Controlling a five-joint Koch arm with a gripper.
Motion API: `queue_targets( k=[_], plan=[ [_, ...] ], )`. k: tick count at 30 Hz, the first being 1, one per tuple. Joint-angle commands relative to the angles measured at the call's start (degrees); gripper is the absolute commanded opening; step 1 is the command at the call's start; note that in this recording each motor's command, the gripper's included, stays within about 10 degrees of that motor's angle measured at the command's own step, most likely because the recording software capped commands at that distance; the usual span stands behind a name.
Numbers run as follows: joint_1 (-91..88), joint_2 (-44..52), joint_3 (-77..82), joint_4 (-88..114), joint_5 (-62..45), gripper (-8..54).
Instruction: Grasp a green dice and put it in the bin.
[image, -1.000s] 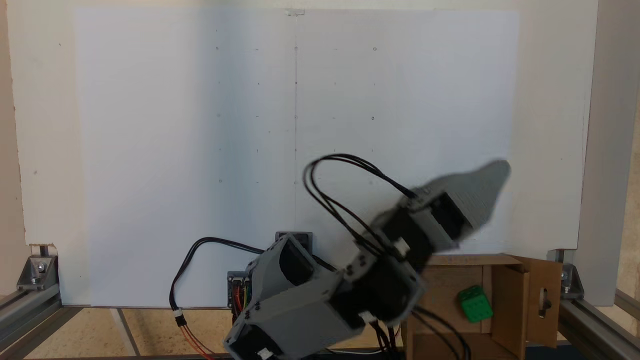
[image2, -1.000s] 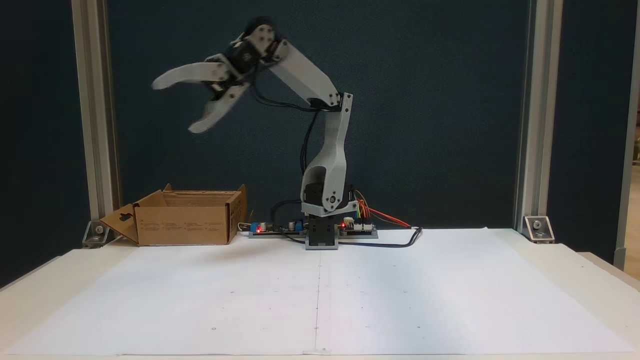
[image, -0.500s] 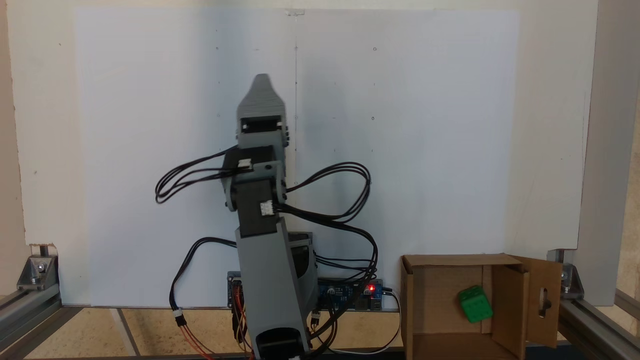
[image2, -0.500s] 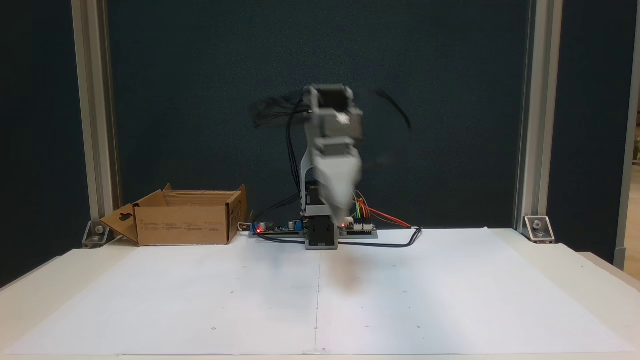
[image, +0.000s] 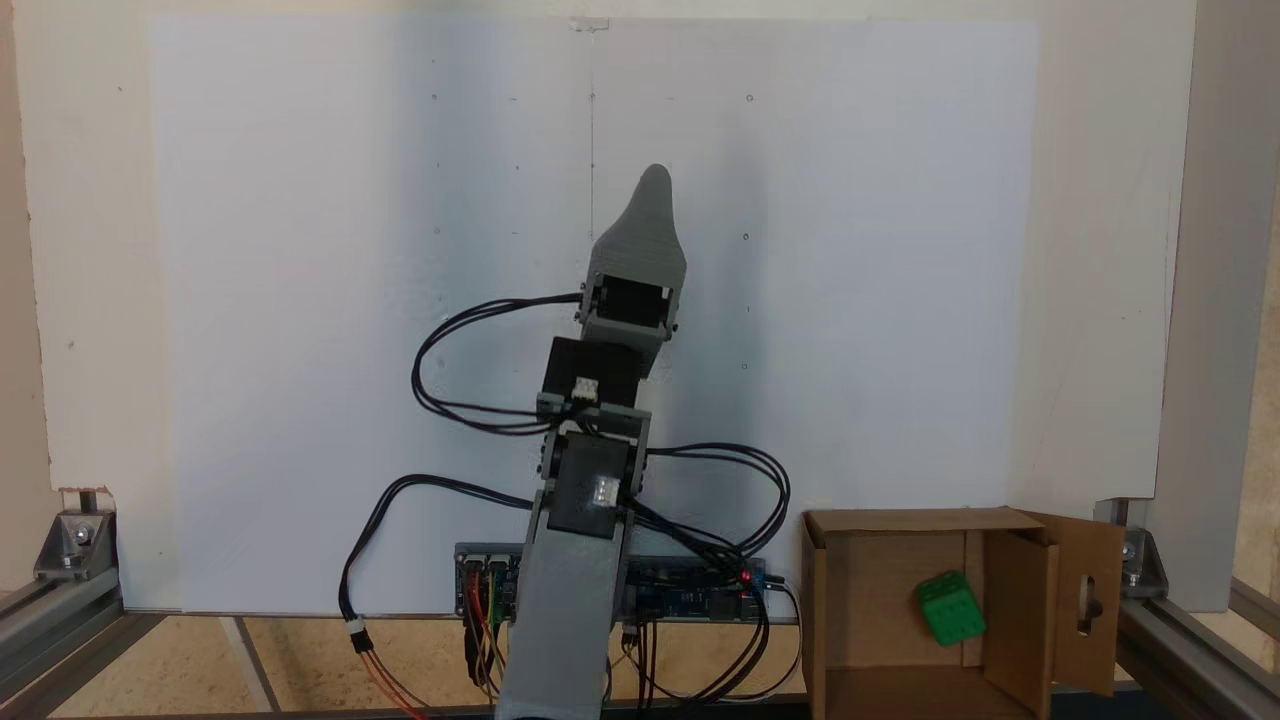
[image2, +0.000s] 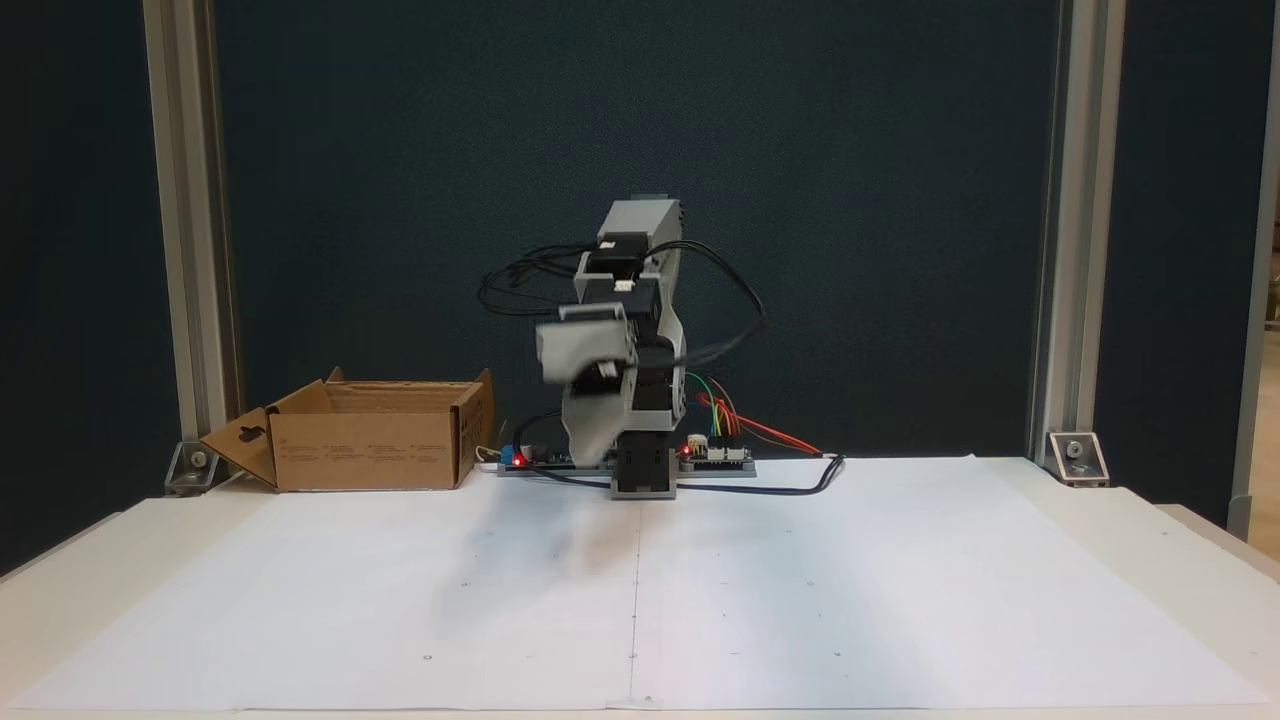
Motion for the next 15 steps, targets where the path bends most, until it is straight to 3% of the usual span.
queue_targets(
  k=[1,7,15],
  plan=[
    [0.09,5.54,0.88,-9.47,1.49,44.2],
    [-4.39,12.39,9.93,-24.15,1.41,44.2],
    [-7.65,12.39,16.70,-42.61,1.41,43.9]
  ],
)
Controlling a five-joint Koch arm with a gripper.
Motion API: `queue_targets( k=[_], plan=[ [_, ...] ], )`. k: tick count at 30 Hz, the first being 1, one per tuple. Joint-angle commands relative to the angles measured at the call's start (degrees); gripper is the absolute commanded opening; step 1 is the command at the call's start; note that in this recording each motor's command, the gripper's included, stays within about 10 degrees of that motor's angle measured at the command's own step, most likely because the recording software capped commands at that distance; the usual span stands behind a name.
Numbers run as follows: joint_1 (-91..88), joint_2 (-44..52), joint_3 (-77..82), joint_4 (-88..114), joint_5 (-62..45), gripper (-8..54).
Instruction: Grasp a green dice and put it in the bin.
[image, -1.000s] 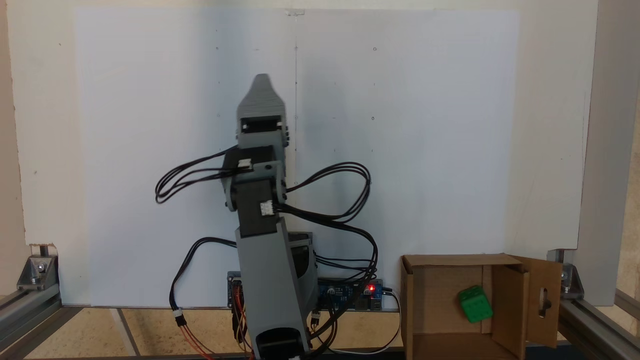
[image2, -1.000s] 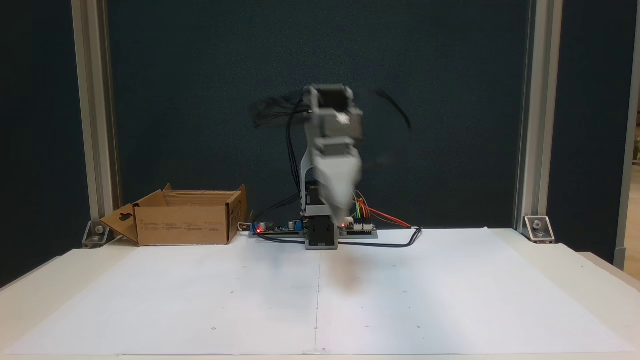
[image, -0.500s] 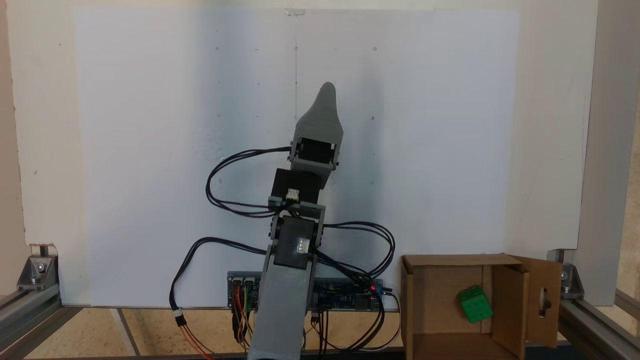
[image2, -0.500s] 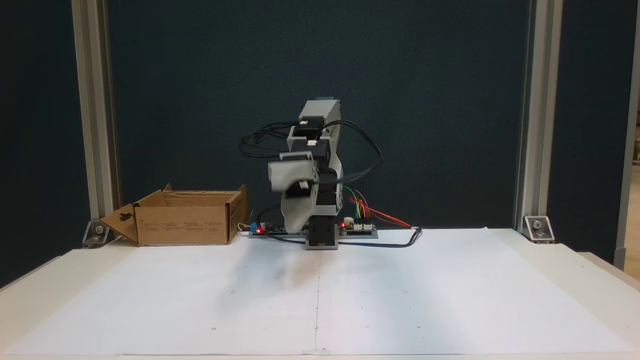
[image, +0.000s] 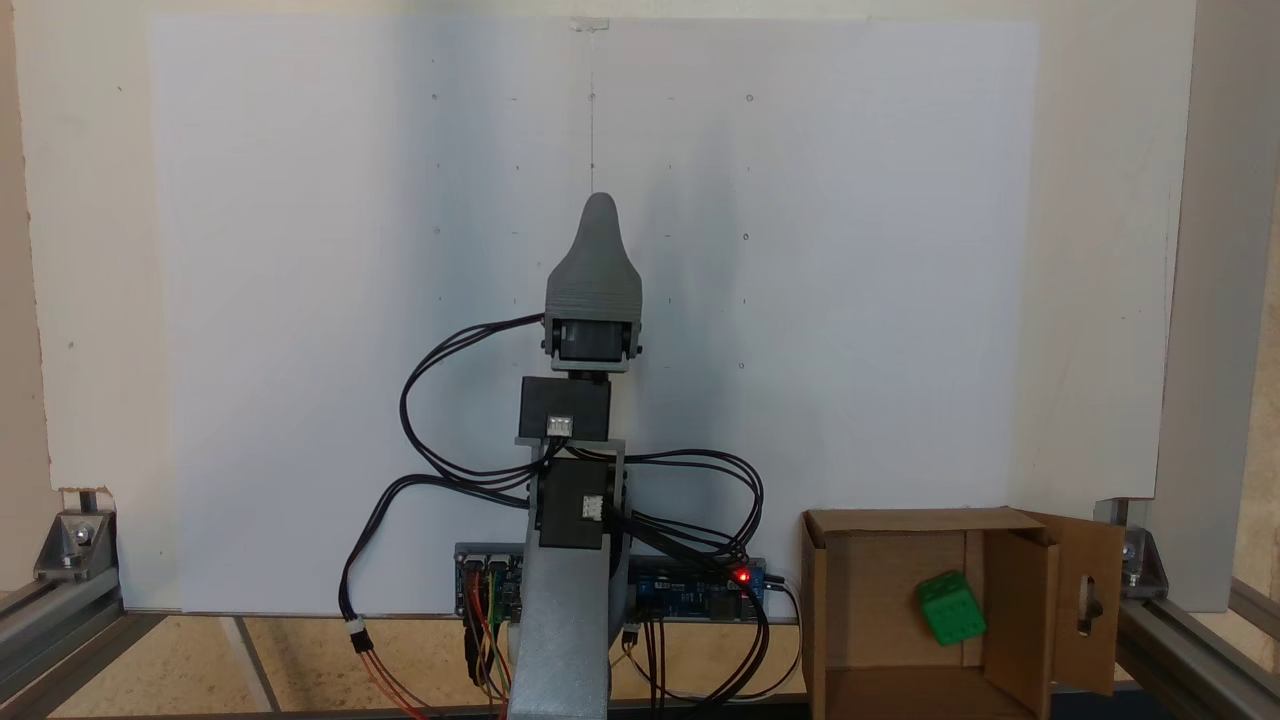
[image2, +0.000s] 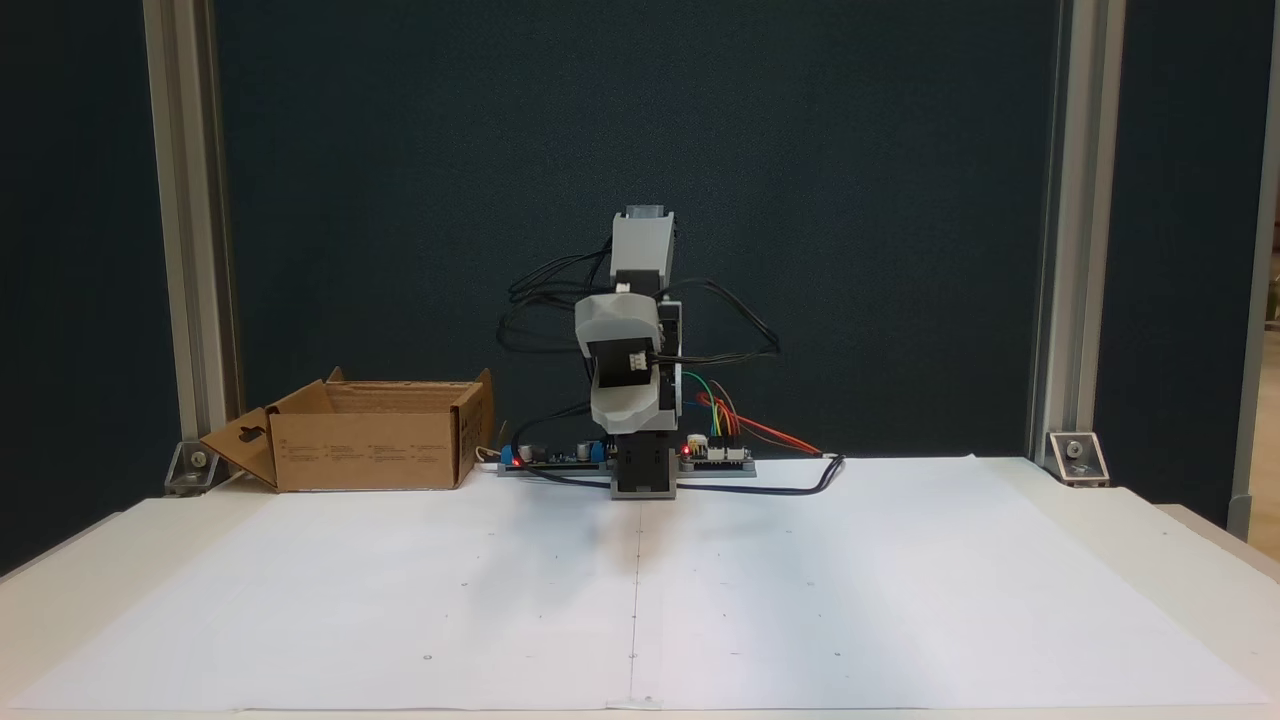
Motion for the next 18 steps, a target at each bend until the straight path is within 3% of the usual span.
queue_targets(
  k=[1,18],
  plan=[
    [-0.62,6.50,0.53,-9.47,1.49,43.9],
    [-0.35,6.50,11.95,-26.98,0.35,43.7]
  ],
)
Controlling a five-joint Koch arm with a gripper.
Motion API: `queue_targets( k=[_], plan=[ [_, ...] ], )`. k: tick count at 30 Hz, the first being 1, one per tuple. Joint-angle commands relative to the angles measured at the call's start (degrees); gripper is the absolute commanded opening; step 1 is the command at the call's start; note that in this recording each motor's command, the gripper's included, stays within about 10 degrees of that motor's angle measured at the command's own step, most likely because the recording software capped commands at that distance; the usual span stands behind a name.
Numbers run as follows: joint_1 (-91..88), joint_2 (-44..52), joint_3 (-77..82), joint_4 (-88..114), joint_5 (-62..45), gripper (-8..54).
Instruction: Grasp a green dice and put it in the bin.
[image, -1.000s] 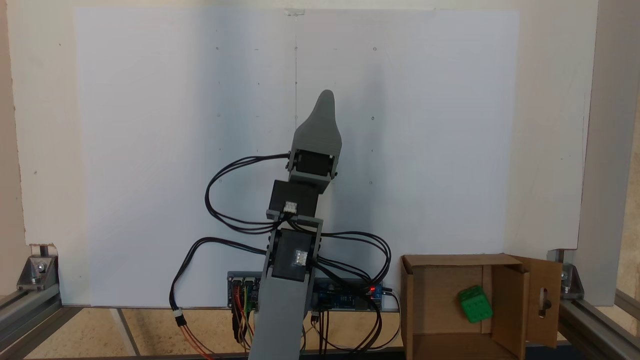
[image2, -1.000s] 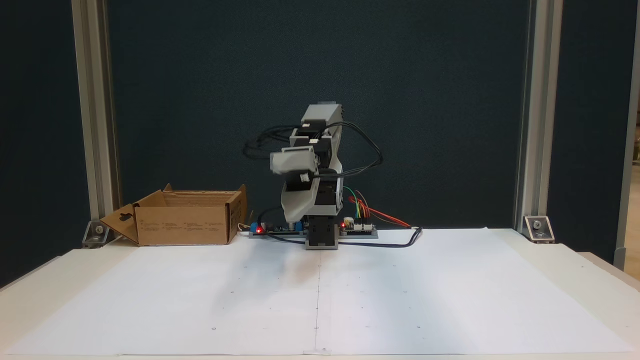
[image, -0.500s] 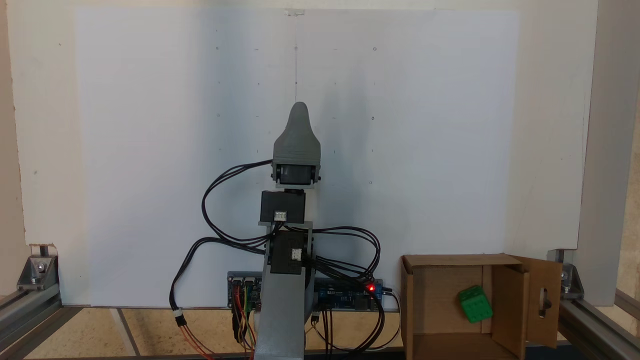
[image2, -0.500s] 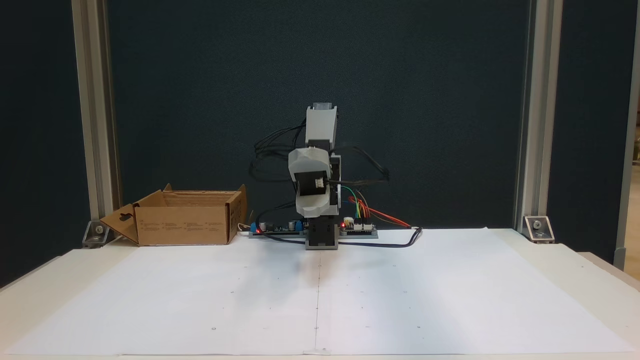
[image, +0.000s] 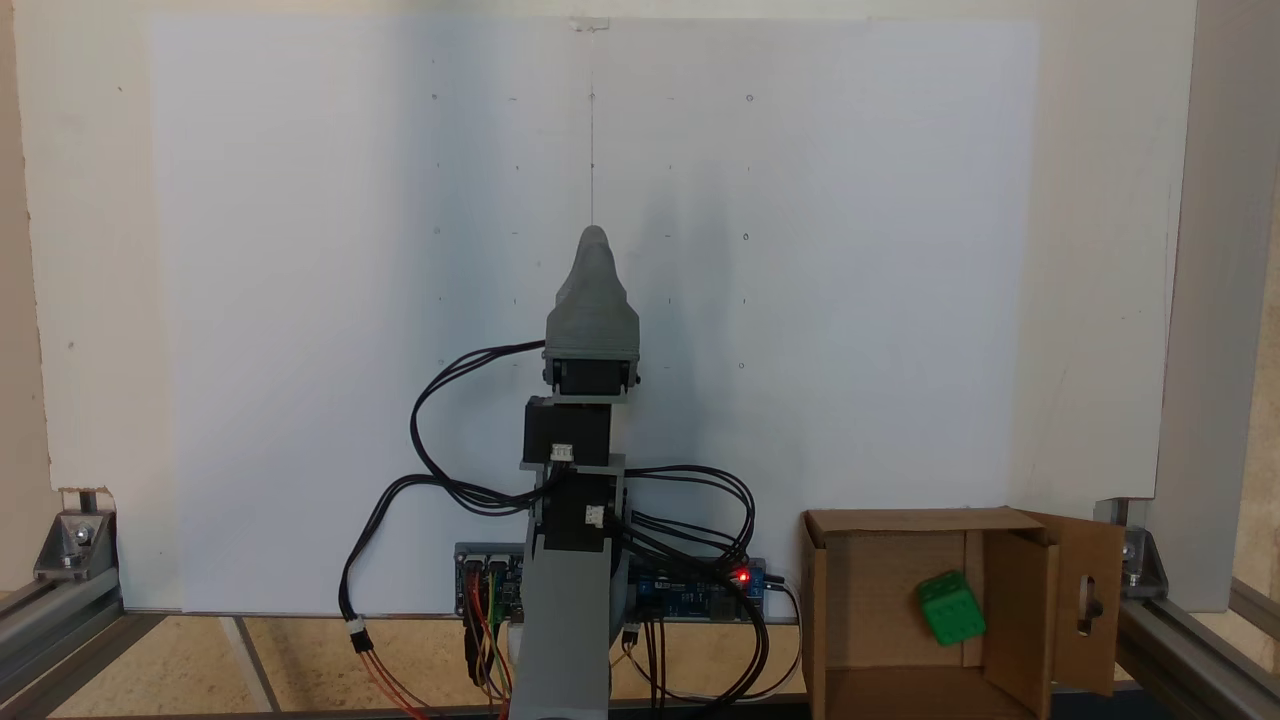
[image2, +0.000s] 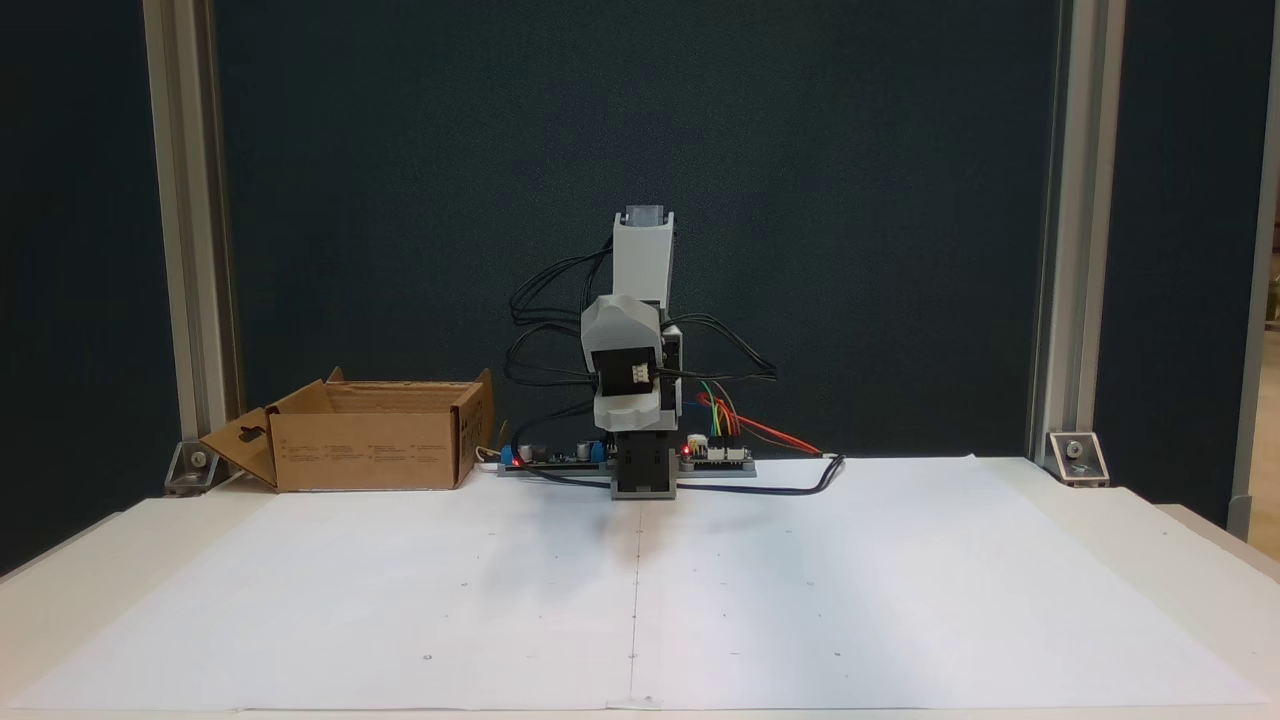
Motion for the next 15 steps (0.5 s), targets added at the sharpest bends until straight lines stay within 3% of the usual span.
queue_targets(
  k=[1,15],
  plan=[
    [-0.35,6.59,-0.09,-4.48,0.35,43.7],
    [-0.44,6.24,4.83,-8.70,-4.57,44.4]
  ],
)
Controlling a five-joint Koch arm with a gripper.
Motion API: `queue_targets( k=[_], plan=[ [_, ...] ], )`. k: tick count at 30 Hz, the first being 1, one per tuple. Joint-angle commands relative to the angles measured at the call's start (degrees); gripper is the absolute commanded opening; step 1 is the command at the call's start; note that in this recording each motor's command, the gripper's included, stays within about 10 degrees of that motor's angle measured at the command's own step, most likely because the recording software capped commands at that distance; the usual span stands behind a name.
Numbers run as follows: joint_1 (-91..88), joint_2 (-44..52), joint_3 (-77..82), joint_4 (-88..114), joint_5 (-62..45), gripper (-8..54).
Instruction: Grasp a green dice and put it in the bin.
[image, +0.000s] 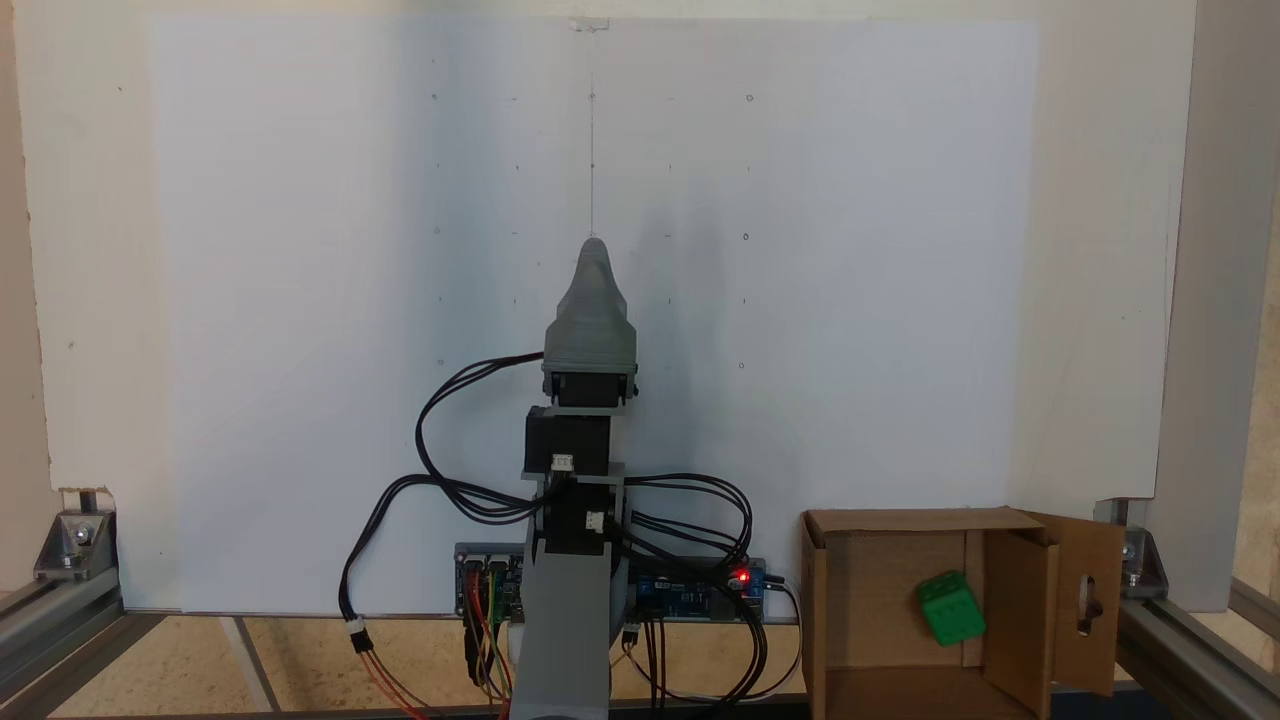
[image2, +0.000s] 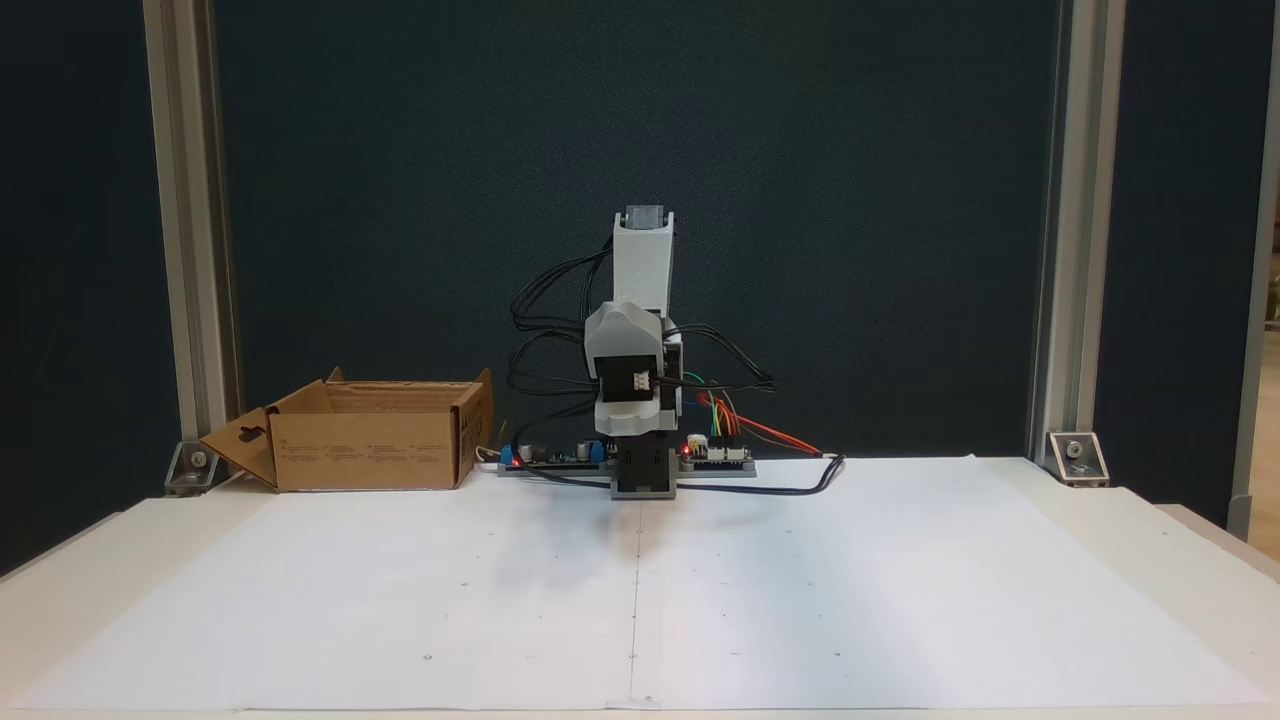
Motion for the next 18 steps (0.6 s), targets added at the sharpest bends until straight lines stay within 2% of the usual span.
queue_targets(
  k=[1,18],
  plan=[
    [-0.35,6.24,-0.26,-3.34,-2.20,44.5],
    [-0.79,5.98,0.53,-2.29,-2.20,44.5]
  ],
)
